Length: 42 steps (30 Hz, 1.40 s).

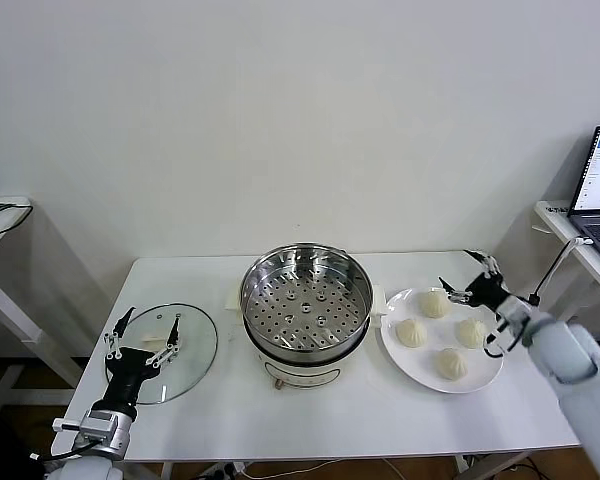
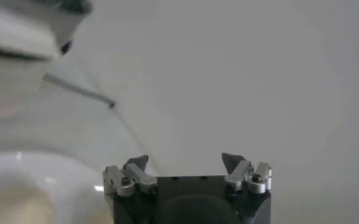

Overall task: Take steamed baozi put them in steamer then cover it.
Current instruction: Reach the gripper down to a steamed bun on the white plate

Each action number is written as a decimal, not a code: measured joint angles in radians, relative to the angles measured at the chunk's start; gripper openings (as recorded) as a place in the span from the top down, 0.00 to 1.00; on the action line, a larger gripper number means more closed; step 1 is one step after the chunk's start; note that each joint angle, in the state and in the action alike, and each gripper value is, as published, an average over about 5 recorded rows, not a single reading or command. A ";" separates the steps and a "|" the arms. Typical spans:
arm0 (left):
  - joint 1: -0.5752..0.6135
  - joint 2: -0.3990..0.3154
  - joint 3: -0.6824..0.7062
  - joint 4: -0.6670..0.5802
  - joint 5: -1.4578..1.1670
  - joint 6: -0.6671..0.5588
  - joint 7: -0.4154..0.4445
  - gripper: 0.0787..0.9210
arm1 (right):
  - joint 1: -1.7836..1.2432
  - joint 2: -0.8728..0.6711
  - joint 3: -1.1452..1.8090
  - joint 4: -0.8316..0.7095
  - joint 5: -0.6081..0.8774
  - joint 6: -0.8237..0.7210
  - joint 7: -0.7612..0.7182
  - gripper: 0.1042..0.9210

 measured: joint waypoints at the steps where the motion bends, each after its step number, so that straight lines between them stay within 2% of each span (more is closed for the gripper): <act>1: 0.000 -0.001 -0.002 0.000 0.000 0.000 0.000 0.12 | 0.050 -0.008 -0.049 -0.020 -0.009 -0.001 -0.041 0.12; 9: 0.003 -0.008 -0.009 -0.007 0.000 -0.001 0.000 0.12 | 0.377 -0.020 -0.376 -0.161 -0.065 -0.012 -0.342 0.12; 17: 0.003 -0.013 -0.012 -0.010 0.001 0.000 -0.003 0.12 | 0.531 0.033 -0.542 -0.295 -0.128 -0.021 -0.488 0.12; 28: 0.001 -0.020 -0.011 -0.003 0.001 0.001 -0.008 0.12 | 0.592 0.138 -0.623 -0.462 -0.186 -0.030 -0.539 0.12; 42: 0.002 -0.026 -0.010 0.007 0.007 -0.004 -0.008 0.12 | 0.603 0.252 -0.634 -0.598 -0.260 -0.029 -0.491 0.12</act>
